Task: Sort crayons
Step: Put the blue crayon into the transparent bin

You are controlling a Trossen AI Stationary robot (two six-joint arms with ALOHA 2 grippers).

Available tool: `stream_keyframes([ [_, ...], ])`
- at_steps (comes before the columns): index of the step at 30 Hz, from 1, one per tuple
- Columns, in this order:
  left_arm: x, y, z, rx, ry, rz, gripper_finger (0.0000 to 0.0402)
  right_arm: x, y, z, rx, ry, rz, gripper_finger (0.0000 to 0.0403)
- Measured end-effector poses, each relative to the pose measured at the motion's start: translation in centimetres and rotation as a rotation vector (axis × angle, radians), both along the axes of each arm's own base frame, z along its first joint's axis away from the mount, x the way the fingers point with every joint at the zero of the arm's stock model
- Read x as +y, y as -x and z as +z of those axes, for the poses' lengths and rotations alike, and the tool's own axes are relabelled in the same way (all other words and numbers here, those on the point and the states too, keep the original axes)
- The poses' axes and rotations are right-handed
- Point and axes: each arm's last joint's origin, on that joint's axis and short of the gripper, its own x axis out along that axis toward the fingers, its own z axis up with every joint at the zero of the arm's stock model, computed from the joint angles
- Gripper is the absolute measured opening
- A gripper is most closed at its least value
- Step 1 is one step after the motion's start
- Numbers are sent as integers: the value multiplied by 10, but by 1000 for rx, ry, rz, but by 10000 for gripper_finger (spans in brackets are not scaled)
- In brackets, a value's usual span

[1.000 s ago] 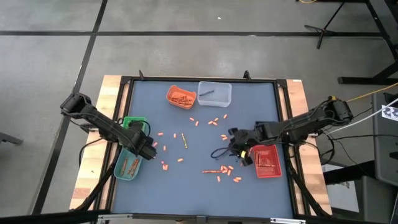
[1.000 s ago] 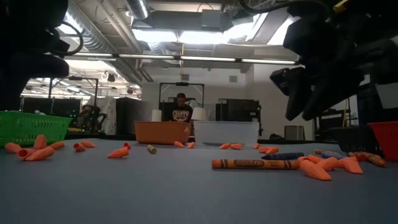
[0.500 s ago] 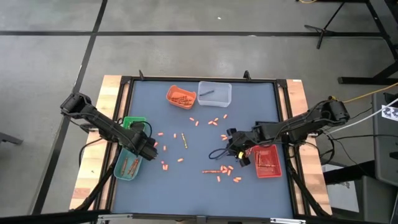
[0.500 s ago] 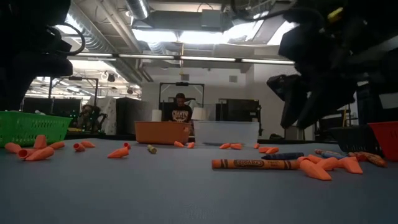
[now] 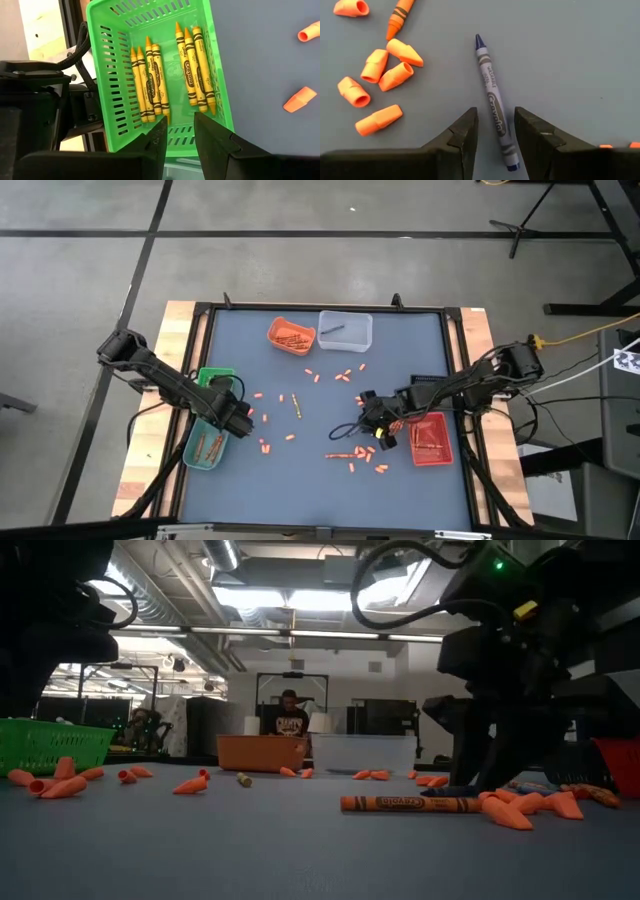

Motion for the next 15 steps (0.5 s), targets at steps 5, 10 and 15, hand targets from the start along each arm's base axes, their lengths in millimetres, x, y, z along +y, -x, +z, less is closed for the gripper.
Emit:
stream_keyframes([
  [5, 0, 0, 0, 0, 1, 0, 79, 0, 0, 0, 2, 2, 0, 98],
  [10, 0, 0, 0, -3, 2, 0, 79, 0, 0, -1, 2, 2, 1, 42],
  [15, -1, -3, -1, -42, -2, -8, 79, 0, 0, -1, 2, 7, -3, 8],
])
